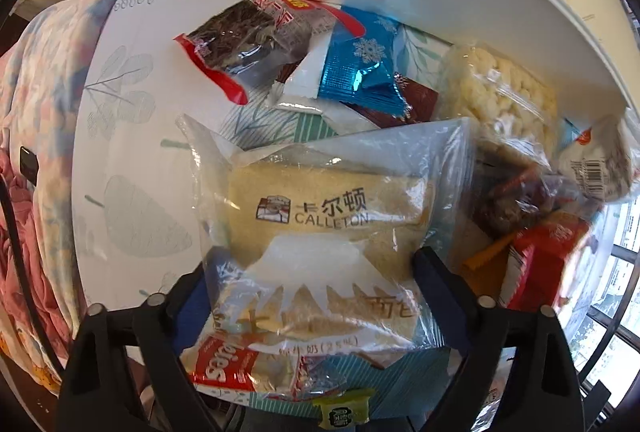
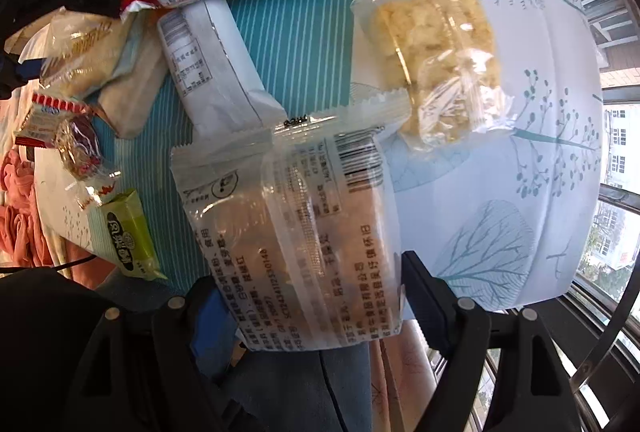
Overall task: Organize snacks
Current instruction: 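Grasp the Calleton bread bag with left tool while right tool grasps wafer-bar bag, then carry bread bag into white basket with left tool while right tool places wafer bag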
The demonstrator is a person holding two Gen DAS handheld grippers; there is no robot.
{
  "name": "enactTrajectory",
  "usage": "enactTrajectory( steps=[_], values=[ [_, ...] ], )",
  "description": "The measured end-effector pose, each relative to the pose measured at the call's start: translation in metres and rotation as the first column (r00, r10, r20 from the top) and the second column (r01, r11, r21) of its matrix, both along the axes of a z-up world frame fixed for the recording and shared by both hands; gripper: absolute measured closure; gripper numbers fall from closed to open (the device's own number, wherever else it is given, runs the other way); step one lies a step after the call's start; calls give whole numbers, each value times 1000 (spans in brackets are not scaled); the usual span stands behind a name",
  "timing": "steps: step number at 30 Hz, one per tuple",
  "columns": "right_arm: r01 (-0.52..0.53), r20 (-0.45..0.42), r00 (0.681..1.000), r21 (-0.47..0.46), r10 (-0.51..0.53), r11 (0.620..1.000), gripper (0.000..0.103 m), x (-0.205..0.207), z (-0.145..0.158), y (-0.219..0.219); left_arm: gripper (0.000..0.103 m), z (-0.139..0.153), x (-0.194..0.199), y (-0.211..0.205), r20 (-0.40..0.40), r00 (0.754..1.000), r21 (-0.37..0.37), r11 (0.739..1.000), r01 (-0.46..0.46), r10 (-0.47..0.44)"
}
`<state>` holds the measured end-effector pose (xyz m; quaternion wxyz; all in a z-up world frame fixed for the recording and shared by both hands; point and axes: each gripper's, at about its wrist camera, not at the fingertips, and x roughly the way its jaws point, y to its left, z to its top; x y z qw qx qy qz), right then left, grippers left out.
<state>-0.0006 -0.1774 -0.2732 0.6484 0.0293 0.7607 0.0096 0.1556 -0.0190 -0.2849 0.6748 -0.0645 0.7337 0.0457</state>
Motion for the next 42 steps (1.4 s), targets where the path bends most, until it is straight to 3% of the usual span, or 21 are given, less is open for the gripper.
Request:
enactTrajectory(
  steps=[2, 11, 17, 18, 19, 21, 23, 30, 33, 39, 41, 42],
  values=[
    [1, 12, 1000, 2, -1, 1000, 23, 2, 18, -8, 25, 9, -7, -1, 15, 1000, -4, 1000, -2, 2],
    [19, 85, 996, 31, -21, 999, 23, 2, 60, -20, 39, 38, -49, 9, 24, 999, -21, 999, -33, 34],
    [4, 140, 990, 49, -11, 999, 23, 10, 88, -23, 49, 78, -56, 14, 56, 998, -43, 999, -17, 19],
    [-2, 156, 988, 52, -6, 999, 23, 13, 94, -23, 61, 86, -59, 15, 65, 998, -39, 999, -12, 14],
    [-7, 171, 985, 55, -2, 998, 23, 15, 99, -24, 81, 93, -58, 17, 77, 997, -36, 999, -5, 7],
    [-13, 201, 980, 61, 1, 998, 23, 21, 110, -26, 89, 104, -51, 21, 79, 997, -99, 995, 7, 1],
    [-20, 229, 973, 63, 5, 998, 23, 31, 123, -28, 94, 113, -50, 25, 86, 996, -97, 995, 4, 4],
    [-38, 287, 958, 65, 17, 997, 23, 51, 143, -29, 95, 141, -39, 35, 143, 990, -114, 993, -3, 20],
    [-38, 299, 954, 73, 15, 997, 23, 61, 151, -28, 95, 138, -35, 36, 135, 991, -126, 992, -1, 19],
    [-35, 299, 954, 96, 5, 995, 23, 77, 160, -29, 57, 108, -32, 40, 82, 997, -155, 988, 1, 12],
    [-34, 299, 954, 102, 2, 994, 23, 83, 161, -28, 32, 97, -30, 42, 70, 998, -179, 984, 2, 11],
    [-32, 299, 954, 104, -1, 994, 23, 86, 162, -29, 29, 90, -29, 44, 61, 998, -190, 982, 1, 10]
  ],
)
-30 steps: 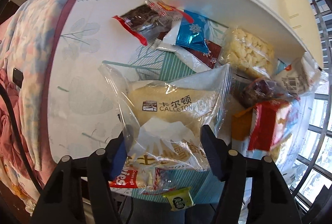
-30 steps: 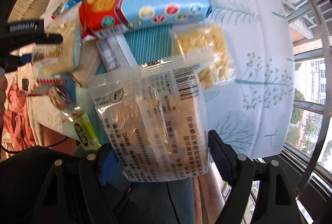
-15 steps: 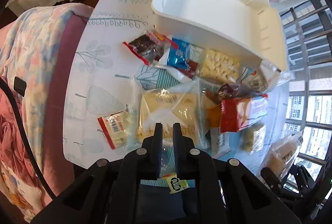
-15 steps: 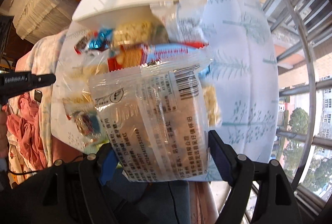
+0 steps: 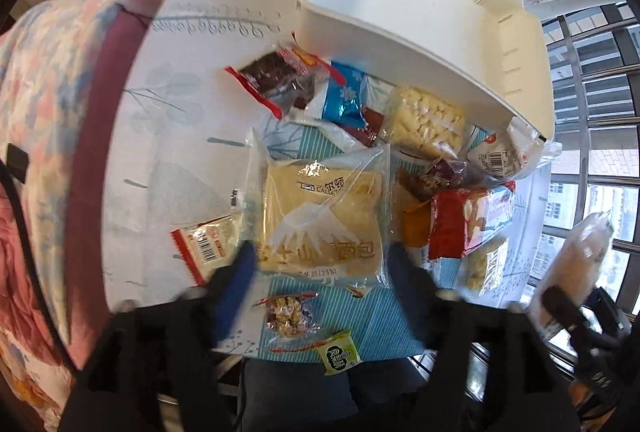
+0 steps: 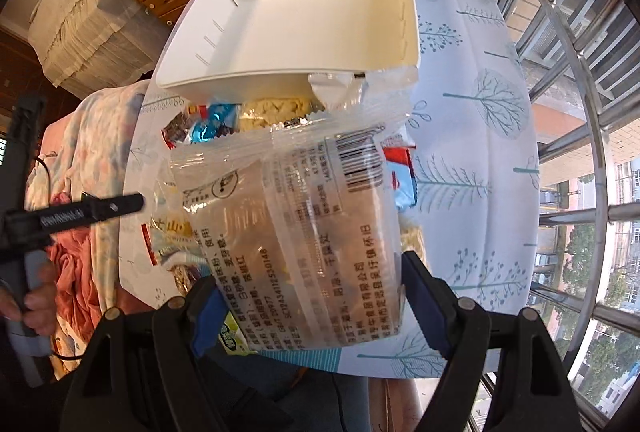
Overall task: Organize snacks
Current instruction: 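Carry bread bag into white basket with left tool while right tool places wafer bag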
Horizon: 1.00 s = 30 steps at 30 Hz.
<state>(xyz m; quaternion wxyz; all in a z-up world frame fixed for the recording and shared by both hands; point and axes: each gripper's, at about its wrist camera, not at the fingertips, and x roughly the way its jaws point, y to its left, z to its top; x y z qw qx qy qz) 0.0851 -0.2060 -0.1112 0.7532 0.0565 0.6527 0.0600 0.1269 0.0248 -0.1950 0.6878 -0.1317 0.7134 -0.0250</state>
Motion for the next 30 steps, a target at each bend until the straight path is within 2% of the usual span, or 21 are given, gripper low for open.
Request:
enactTrajectory(
  steps=[7, 11, 13, 19, 24, 27, 28, 29, 30],
  values=[
    [6, -5, 1000, -1, -6, 1000, 23, 26, 6, 1, 17, -52, 9, 10, -110, 994, 7, 1000, 0, 1],
    [11, -10, 1000, 2, -11, 1000, 23, 37, 8, 1, 15, -81, 12, 16, -168, 986, -67, 997, -24, 13],
    [16, -15, 1000, 2, -16, 1000, 23, 42, 8, 1, 10, -88, 13, 18, -175, 984, -78, 997, -30, 16],
    [26, -37, 999, 0, -26, 1000, 23, 54, 3, 1, 7, -110, 17, 27, -205, 978, -98, 994, -55, 34],
    [35, -52, 998, 1, -35, 999, 23, 58, -1, 1, 1, -117, 21, 20, -195, 981, -95, 995, -31, 12],
    [38, -58, 998, 2, -38, 999, 23, 59, -4, 1, 4, -120, 25, 8, -174, 985, -48, 999, -14, 6],
    [40, -60, 997, 2, -40, 999, 23, 59, -4, 2, 7, -122, 26, 5, -170, 985, -43, 999, -19, 12],
    [41, -61, 997, 2, -41, 999, 23, 59, -4, 2, 18, -121, 29, 2, -173, 985, -65, 997, -37, 25],
    [43, -62, 997, 2, -43, 999, 23, 59, -4, 2, 23, -120, 30, 2, -177, 983, -99, 993, -70, 52]
  ],
)
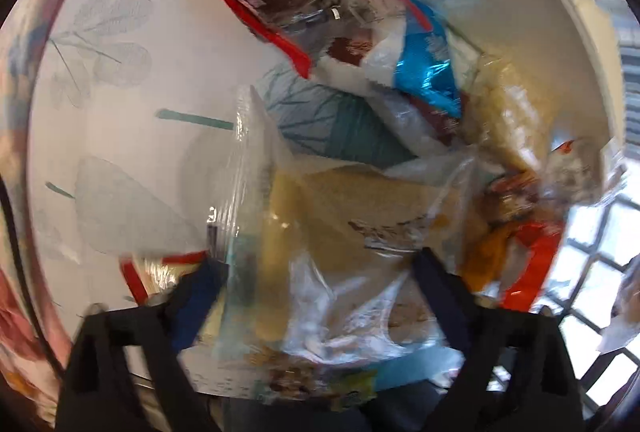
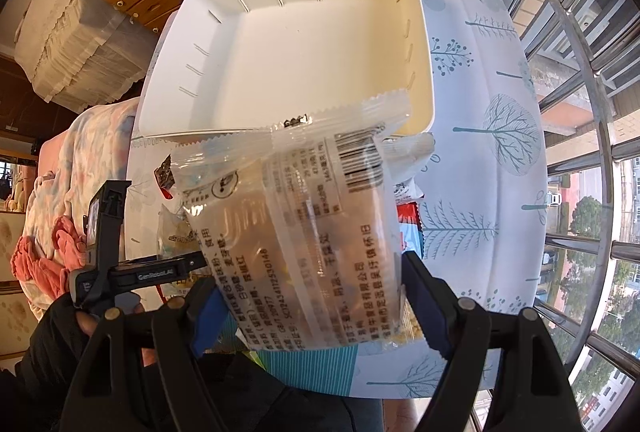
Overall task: Organize snacks
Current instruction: 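Carry bread bag into white basket with left tool while right tool places wafer bag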
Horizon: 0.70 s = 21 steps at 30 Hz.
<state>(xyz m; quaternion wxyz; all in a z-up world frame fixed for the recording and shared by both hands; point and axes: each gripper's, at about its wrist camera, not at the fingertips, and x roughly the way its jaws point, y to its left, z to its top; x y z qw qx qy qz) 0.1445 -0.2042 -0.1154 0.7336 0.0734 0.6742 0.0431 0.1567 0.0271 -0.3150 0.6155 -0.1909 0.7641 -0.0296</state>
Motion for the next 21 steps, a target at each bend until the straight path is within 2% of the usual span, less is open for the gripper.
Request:
enactTrajectory(
  steps=[4, 8, 11, 17, 21],
  values=[
    [5, 4, 1000, -2, -5, 1000, 23, -1, 1, -1, 36, 1, 1, -4, 4, 999, -3, 999, -49, 49],
    [7, 9, 1000, -3, -7, 1000, 23, 0, 2, 0, 54, 8, 0, 2, -4, 996, -18, 996, -90, 90],
    [7, 17, 1000, -3, -7, 1000, 23, 1, 5, 1, 61, 17, 1, 4, -7, 995, -20, 995, -102, 102],
    [-8, 49, 999, -3, 8, 1000, 23, 1, 16, 6, 69, 52, 8, -6, 15, 998, 6, 998, -65, 65],
    [-13, 69, 998, -4, 13, 1000, 23, 2, 23, 9, 70, 74, 12, -16, 35, 999, 14, 999, -34, 33]
  ],
)
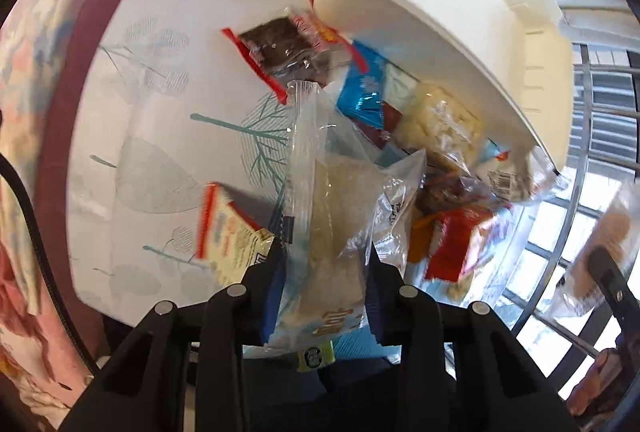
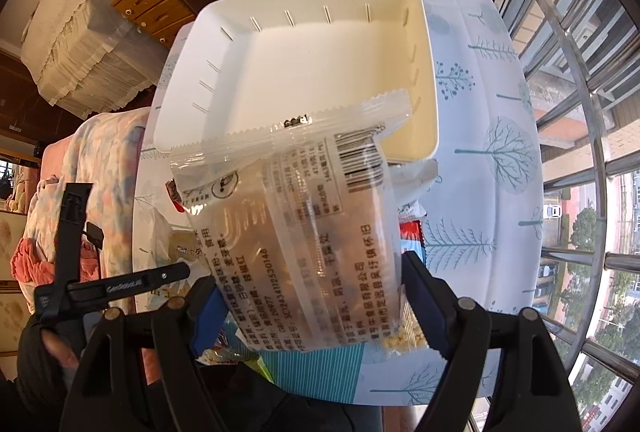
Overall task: Organize snacks
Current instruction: 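Carry bread bag into white basket with left tool while right tool places wafer bag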
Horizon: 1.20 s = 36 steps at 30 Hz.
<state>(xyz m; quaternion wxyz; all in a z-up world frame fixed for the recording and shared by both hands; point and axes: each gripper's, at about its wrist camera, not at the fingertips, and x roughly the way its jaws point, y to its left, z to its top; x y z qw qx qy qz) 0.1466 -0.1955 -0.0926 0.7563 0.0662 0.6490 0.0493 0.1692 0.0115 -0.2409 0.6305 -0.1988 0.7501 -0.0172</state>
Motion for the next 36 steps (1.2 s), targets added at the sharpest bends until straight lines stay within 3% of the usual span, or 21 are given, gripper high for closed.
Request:
enactTrajectory(
  steps=[8, 11, 16, 22, 31, 36],
  values=[
    [-2, 34, 999, 3, 2, 1000, 23, 11, 10, 3, 71, 64, 12, -18, 84, 995, 18, 998, 59, -60],
    [2, 46, 999, 10, -2, 1000, 23, 17, 13, 3, 71, 99, 11, 4, 121, 989, 20, 996, 86, -88],
    [16, 66, 998, 13, -16, 1000, 23, 29, 15, 3, 71, 145, 28, 8, 216, 968, 32, 992, 126, -129],
    [56, 80, 995, 31, -58, 998, 22, 49, 15, -3, 71, 179, 61, 0, 333, 930, 61, 988, 143, -155],
    [110, 151, 981, 107, -125, 988, 21, 77, 7, -16, 71, 182, 96, -11, 511, 840, 81, 983, 163, -181],
    [136, 205, 965, 141, -163, 981, 19, 88, -2, -19, 71, 156, 104, -16, 586, 790, 81, 983, 164, -180]
  ],
)
